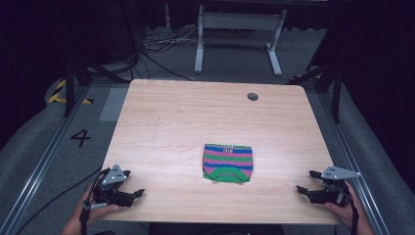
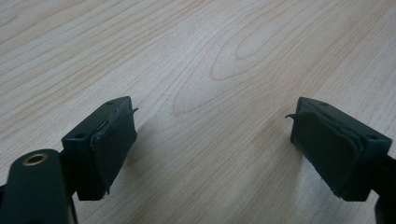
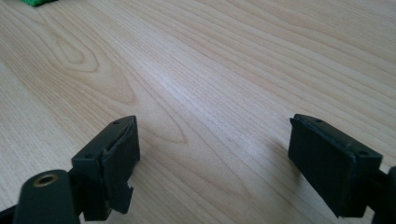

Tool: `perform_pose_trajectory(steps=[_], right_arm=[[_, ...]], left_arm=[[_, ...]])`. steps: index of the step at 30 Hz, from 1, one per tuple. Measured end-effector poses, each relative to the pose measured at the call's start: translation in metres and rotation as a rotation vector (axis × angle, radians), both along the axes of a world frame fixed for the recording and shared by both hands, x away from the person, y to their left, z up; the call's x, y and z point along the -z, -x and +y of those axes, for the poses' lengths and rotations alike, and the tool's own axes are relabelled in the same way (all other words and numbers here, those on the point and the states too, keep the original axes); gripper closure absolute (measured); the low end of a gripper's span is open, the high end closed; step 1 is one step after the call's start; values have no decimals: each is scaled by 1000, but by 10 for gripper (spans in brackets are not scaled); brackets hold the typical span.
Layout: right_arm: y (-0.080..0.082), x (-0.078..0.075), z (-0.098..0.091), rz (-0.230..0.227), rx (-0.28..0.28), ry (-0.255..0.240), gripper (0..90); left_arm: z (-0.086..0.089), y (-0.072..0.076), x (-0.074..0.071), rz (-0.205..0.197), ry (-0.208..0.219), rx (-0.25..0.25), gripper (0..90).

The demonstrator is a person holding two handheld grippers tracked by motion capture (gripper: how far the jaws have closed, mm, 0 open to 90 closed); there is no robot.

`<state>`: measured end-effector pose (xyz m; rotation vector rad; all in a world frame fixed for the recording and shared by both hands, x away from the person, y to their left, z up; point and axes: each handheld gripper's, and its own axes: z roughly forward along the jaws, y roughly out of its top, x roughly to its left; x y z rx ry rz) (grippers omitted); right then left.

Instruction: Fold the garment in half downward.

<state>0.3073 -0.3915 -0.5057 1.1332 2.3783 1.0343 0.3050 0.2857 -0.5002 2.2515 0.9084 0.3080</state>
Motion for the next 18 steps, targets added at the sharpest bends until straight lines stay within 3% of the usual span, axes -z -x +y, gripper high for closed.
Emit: perform_pose_trajectory(steps=[18], right_arm=[[-1,0,0,4,9,5,147]], left_arm=[[0,-1,0,3,1,-17,144]])
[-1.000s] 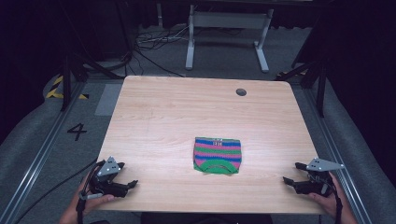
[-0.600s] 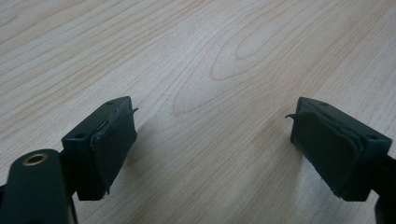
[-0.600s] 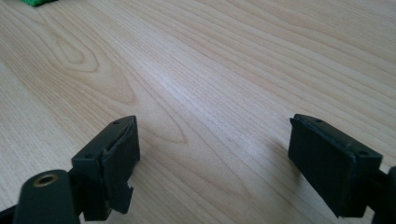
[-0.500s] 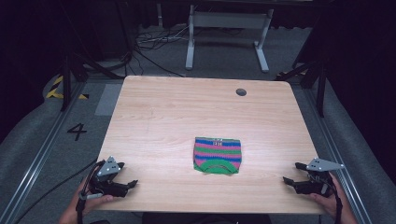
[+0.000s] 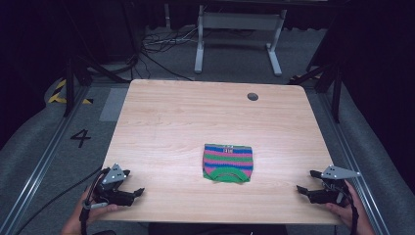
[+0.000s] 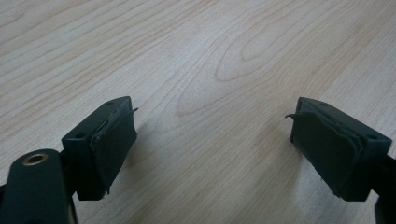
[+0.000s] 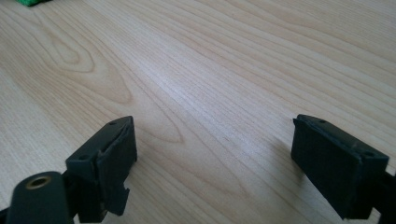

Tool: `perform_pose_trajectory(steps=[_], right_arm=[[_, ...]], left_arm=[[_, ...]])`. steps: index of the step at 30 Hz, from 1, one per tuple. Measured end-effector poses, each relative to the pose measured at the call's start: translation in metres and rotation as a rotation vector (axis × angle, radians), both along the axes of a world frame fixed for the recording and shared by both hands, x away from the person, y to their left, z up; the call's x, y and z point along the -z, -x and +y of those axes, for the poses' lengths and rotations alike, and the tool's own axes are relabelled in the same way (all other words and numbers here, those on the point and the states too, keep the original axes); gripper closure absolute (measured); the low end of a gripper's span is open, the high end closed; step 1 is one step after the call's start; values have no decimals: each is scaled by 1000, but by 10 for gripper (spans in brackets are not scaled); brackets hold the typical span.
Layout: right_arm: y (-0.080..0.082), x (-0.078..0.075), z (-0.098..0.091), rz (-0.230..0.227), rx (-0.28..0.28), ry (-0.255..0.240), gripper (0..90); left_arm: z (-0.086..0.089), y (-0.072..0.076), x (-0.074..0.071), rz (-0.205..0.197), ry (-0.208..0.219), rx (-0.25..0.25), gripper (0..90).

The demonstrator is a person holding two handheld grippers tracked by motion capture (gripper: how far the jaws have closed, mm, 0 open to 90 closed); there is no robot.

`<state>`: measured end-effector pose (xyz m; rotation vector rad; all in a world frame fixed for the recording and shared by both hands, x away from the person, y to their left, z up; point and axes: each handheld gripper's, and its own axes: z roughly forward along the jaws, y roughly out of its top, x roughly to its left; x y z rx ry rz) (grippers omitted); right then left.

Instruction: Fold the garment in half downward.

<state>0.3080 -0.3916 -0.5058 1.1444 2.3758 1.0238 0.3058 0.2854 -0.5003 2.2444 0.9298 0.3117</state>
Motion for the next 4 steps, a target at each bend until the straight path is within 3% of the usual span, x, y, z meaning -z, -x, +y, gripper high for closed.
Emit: perform_pose_trajectory(steps=[4], right_arm=[[0,0,0,0,0,0,147]], left_arm=[[0,0,0,0,-1,-1,144]])
